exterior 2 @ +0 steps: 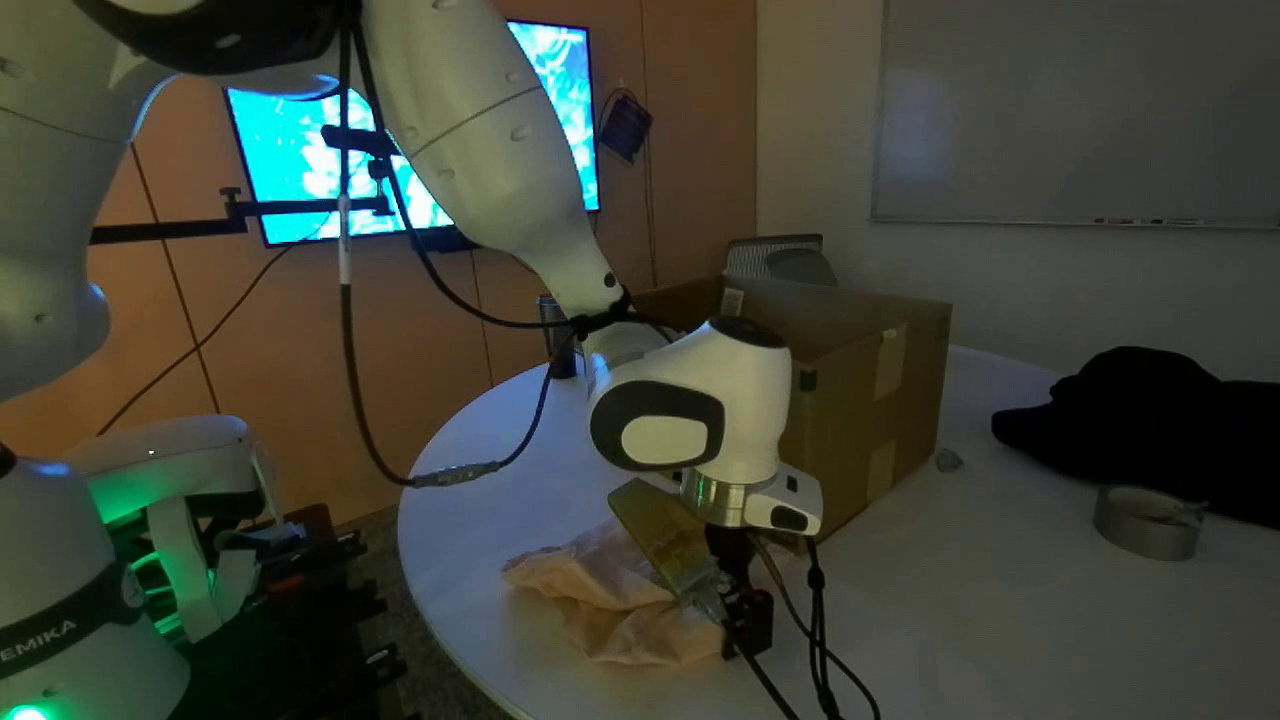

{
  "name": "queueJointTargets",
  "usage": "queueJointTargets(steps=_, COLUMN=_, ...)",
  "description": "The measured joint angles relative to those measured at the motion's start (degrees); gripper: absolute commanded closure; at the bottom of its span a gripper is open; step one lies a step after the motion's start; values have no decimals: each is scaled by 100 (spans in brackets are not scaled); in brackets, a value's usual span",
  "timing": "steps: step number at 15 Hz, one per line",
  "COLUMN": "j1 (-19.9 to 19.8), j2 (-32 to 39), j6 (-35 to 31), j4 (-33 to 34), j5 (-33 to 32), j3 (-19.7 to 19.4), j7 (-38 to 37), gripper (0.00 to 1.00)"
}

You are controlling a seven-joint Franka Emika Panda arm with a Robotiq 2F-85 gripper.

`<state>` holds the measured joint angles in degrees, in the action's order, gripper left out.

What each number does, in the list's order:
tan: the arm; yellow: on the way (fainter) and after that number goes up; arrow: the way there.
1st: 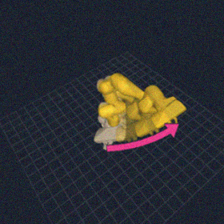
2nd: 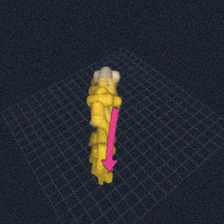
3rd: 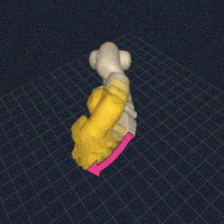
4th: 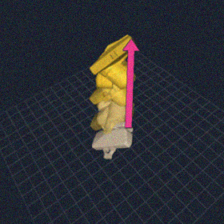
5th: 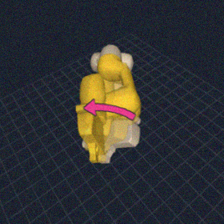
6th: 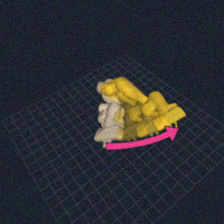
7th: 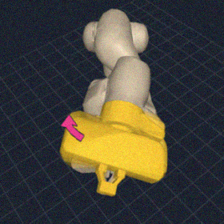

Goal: Put the marker on the shirt, then wrap the marker in the shirt and put it in the box

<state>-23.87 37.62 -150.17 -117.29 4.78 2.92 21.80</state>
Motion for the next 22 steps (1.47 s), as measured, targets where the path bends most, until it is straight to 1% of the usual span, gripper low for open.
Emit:
queueJointTargets(steps=5, j1=11, j2=-41, j6=7, j4=20, j5=0, j3=-42, j7=0, gripper=79)
queueJointTargets(steps=7, j1=27, j2=-71, j6=7, j4=16, j5=0, j3=-42, j7=0, gripper=95)
queueJointTargets(steps=8, j1=41, j2=-99, j6=7, j4=5, j5=0, j3=-42, j7=0, gripper=99)
queueJointTargets(steps=10, j1=84, j2=-194, j6=11, j4=-52, j5=0, j3=-41, j7=2, gripper=100)
queueJointTargets(steps=12, j1=151, j2=-307, j6=11, j4=-143, j5=-1, j3=-41, j7=2, gripper=98)
queueJointTargets(steps=17, j1=365, j2=-829, j6=29, j4=-582, j5=-6, j3=-9, j7=74, gripper=98)
queueJointTargets(steps=22, j1=801, j2=-1406, j6=29, j4=-1061, j5=-144, j3=-9, j7=70, gripper=98)
